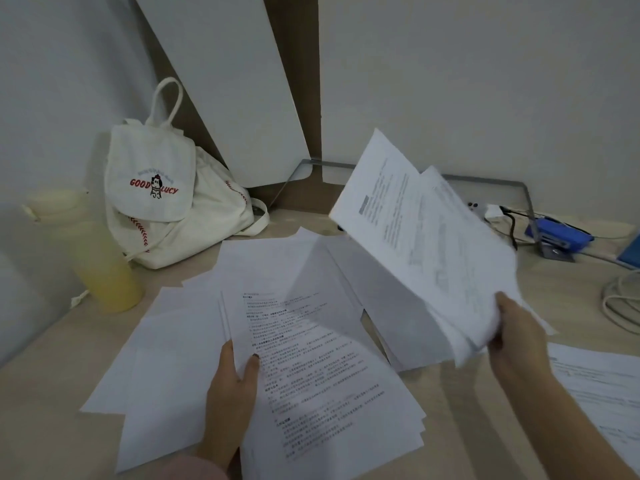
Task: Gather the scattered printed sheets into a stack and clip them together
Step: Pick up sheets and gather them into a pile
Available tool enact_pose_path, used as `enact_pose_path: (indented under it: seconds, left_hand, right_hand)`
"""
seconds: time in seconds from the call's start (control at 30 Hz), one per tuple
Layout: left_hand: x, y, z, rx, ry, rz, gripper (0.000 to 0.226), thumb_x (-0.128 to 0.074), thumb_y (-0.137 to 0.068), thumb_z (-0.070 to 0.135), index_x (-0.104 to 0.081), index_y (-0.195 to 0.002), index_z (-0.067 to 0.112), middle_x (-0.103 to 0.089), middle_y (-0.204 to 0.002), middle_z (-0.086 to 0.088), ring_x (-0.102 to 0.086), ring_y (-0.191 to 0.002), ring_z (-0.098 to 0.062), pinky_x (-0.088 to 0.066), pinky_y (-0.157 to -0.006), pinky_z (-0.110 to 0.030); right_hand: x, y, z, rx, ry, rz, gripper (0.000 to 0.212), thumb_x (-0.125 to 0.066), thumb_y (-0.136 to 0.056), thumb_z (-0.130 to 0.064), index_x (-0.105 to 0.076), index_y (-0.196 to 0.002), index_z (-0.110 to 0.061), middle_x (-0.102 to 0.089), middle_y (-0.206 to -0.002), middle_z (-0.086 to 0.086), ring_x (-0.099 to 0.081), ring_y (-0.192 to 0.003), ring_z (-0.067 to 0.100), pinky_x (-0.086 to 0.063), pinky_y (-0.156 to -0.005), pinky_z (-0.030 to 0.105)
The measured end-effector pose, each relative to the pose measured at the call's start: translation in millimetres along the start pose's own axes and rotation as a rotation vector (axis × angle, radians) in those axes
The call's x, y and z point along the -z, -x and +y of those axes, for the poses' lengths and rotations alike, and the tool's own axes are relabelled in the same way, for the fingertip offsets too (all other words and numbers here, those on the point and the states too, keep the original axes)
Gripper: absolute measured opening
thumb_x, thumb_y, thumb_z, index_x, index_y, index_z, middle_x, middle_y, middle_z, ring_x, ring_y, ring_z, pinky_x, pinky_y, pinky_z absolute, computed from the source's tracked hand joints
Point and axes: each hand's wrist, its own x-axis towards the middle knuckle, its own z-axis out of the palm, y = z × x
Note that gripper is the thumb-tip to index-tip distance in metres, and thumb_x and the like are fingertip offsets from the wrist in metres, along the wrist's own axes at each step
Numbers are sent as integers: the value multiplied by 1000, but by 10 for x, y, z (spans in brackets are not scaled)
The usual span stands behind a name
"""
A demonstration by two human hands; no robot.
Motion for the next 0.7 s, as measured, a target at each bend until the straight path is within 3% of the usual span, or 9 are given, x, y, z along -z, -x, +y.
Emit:
enact_pose_path:
  seconds: [0.1,0.23,0.3,0.37,0.6,0.7]
  left_hand:
    - [-3,-10,-30,-7,-2,-5,36,-48,-95,18,-44,-130,16,-54,-115,5,-50,-103,-16,-35,-89,-26]
    - [-3,-27,-48,2,12,-1,30,-48,-95,18,-45,-124,22,-55,-100,18,-51,-98,-14,-37,-81,-25]
    - [2,-28,-48,0,23,-6,29,-49,-95,21,-45,-122,27,-55,-102,20,-51,-102,-13,-37,-80,-25]
    - [5,-27,-45,6,41,-5,34,-47,-95,24,-44,-129,26,-54,-112,13,-47,-107,-10,-34,-89,-26]
    - [-4,3,25,99,244,33,33,-31,-100,35,-48,-128,31,-51,-124,13,-44,-119,-10,-28,-105,-28]
    - [-13,18,76,99,231,22,28,-35,-97,39,-49,-120,34,-53,-109,25,-47,-107,-5,-30,-98,-25]
  right_hand:
    - [14,142,322,-17,253,-135,35,-52,-92,-22,-50,-117,1,-58,-103,12,-54,-76,20,-43,-59,30]
    - [2,310,561,-8,467,-261,23,-49,-93,-23,-54,-103,-3,-58,-92,9,-55,-82,25,-45,-74,37]
    - [-3,337,610,32,566,-294,21,-47,-93,-22,-51,-81,-6,-54,-82,12,-50,-74,24,-38,-69,34]
    - [-3,347,618,62,664,-306,28,-43,-93,-21,-37,-68,-10,-40,-71,14,-38,-65,21,-27,-63,31]
    - [144,272,614,-6,725,-375,20,-46,-88,-11,-36,-71,-12,-34,-71,11,-30,-67,21,-20,-62,31]
    - [165,338,578,-112,713,-501,21,-50,-88,-5,-39,-69,-9,-33,-65,12,-32,-56,19,-24,-54,27]
